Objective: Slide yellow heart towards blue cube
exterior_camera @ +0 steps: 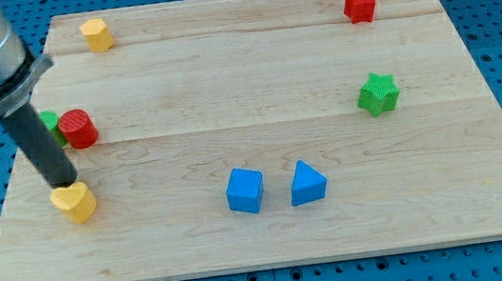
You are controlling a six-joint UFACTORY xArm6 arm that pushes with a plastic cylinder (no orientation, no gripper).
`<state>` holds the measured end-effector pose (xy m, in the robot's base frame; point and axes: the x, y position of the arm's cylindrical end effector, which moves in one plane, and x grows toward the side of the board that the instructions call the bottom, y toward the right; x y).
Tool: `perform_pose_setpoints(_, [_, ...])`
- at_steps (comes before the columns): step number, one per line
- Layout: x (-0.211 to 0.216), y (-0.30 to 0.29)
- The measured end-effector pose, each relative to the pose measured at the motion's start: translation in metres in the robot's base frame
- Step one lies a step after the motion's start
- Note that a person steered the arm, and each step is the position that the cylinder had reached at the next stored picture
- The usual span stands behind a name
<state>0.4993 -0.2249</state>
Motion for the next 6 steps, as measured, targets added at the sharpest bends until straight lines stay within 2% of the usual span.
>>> perform_pose_setpoints(1, [0.002, -0.007])
perform_pose_setpoints(2, [0.023, 0.032])
perform_pose_setpoints(3, [0.030, 0.022])
perform_pose_setpoints(4, [0.029, -0.038])
perform_pose_setpoints(5, [0.055, 0.004])
perform_pose_setpoints(6, [0.058, 0.047])
